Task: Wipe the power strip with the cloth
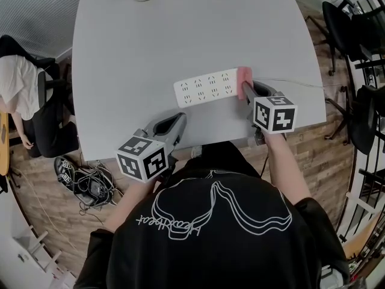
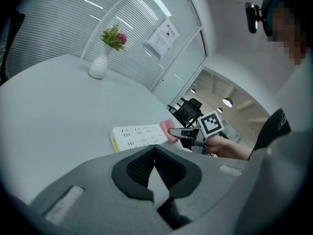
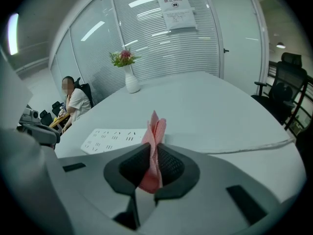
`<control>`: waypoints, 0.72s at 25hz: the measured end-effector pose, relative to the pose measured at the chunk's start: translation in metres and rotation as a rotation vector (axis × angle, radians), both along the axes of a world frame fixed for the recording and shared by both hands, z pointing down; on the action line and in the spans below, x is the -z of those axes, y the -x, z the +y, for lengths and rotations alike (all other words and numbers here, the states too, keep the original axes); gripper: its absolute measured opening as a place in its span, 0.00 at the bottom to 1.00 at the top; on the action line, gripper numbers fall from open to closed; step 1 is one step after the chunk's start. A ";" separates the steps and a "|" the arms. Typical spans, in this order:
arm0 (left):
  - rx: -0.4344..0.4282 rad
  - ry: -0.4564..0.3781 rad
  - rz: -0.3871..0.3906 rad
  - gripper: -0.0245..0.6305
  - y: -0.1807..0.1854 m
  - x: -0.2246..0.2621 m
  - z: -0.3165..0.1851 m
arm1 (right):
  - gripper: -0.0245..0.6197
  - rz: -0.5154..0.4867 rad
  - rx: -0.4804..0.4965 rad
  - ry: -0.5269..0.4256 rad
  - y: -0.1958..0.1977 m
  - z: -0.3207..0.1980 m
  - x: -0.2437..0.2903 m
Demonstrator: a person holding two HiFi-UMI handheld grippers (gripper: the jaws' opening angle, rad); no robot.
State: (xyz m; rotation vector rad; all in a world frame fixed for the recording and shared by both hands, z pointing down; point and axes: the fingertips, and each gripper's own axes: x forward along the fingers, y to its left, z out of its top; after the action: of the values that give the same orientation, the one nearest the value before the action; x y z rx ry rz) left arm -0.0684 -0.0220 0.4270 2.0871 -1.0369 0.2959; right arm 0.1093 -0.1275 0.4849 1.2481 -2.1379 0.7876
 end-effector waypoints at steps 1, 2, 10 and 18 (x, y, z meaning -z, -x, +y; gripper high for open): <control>0.001 -0.002 0.002 0.06 -0.001 0.000 0.001 | 0.11 0.005 -0.003 -0.003 -0.004 0.000 0.000; 0.001 -0.003 0.003 0.06 -0.003 0.000 0.002 | 0.11 0.011 -0.005 -0.005 -0.007 0.000 0.000; 0.050 -0.028 -0.016 0.06 -0.003 0.014 0.008 | 0.10 0.006 -0.027 -0.094 -0.028 -0.001 0.020; 0.120 -0.066 -0.014 0.06 -0.027 0.042 0.028 | 0.10 -0.263 0.179 -0.356 -0.010 0.032 0.108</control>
State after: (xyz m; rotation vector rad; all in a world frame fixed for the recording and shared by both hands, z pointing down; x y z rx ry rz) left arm -0.0416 0.0065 0.3847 2.0738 -1.1897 0.2195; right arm 0.1195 -0.0954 0.3766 1.1478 -2.6508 0.5337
